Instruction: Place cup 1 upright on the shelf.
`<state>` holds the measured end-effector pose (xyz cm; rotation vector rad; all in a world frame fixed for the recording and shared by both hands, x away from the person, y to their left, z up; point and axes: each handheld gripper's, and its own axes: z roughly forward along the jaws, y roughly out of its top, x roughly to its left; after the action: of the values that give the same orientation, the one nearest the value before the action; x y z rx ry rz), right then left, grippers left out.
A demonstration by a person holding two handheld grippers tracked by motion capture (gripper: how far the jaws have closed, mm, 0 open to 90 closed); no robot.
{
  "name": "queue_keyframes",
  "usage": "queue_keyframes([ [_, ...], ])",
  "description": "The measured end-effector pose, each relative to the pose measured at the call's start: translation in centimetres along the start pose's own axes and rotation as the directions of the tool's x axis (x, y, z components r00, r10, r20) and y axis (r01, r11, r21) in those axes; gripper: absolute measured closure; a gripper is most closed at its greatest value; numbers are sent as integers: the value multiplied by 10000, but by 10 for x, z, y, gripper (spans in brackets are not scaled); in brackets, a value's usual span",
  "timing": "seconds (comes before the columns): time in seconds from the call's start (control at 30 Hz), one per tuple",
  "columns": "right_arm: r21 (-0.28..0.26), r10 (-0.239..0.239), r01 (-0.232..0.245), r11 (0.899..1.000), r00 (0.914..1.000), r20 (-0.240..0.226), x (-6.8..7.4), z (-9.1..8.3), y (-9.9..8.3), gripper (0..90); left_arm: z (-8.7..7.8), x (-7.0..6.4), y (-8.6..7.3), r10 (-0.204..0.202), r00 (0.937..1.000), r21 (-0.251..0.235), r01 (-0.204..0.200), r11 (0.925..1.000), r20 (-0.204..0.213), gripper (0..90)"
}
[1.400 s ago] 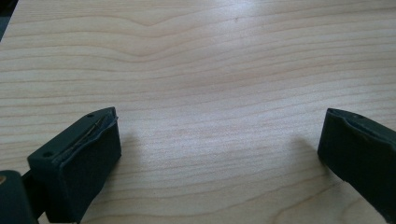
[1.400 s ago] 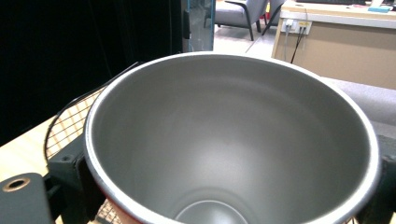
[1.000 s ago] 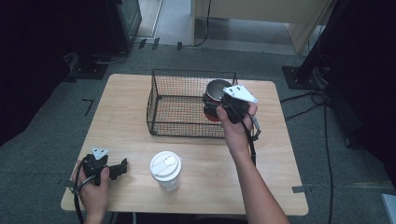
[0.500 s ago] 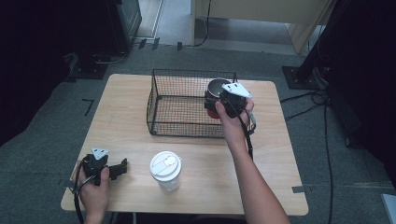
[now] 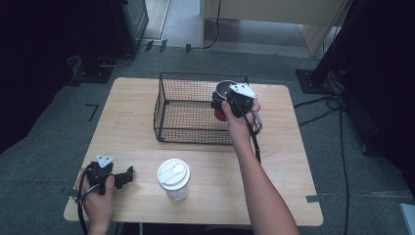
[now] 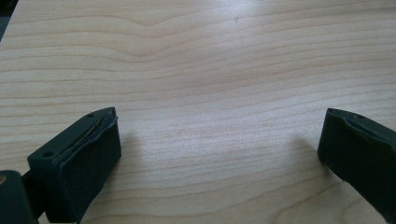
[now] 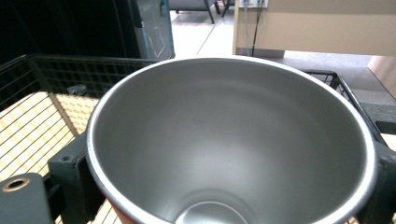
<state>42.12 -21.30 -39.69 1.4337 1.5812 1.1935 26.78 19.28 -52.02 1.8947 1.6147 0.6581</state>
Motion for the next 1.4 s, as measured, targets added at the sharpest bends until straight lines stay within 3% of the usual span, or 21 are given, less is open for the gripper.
queue_keyframes([
  [0.33, -280, 226, -214, 9994, 9987, 457, -2, 22, 0, 67, 0, 0, 0, 18, 10000, 17, -18, 10000, 3, 0],
  [0.67, -311, -274, 289, 9991, 9984, 486, 6, 33, -4, 67, 0, 0, 0, 16, 10000, 16, -16, 10000, 2, 0],
  [0.87, 144, -192, 186, 9997, 9989, 419, 11, 46, -13, 66, 0, 0, 0, 19, 10000, 17, -19, 10000, 4, 0],
  [0.97, 402, 92, -104, 9991, 9995, 303, 9, 51, -17, 65, 0, 0, 0, 20, 10000, 16, -20, 10000, 1, 0],
  [1.07, 574, -30, 6, 9984, 9991, 422, 8, 55, -21, 65, 0, 0, 0, 23, 10000, 17, -23, 10000, 1, 0],
  [1.17, 721, 169, -197, 9972, 9991, 387, 4, 59, -24, 64, 0, 0, 0, 23, 10000, 15, -23, 10000, -1, 0],
  [1.27, 802, -99, 63, 9968, 9989, 452, 4, 62, -26, 63, 0, 0, 0, 26, 10000, 18, -26, 10000, -1, 0],
  [1.4, 820, -55, 14, 9966, 9988, 493, 4, 64, -26, 63, 0, 0, 0, 27, 10000, 20, -27, 10000, 0, 0],
])
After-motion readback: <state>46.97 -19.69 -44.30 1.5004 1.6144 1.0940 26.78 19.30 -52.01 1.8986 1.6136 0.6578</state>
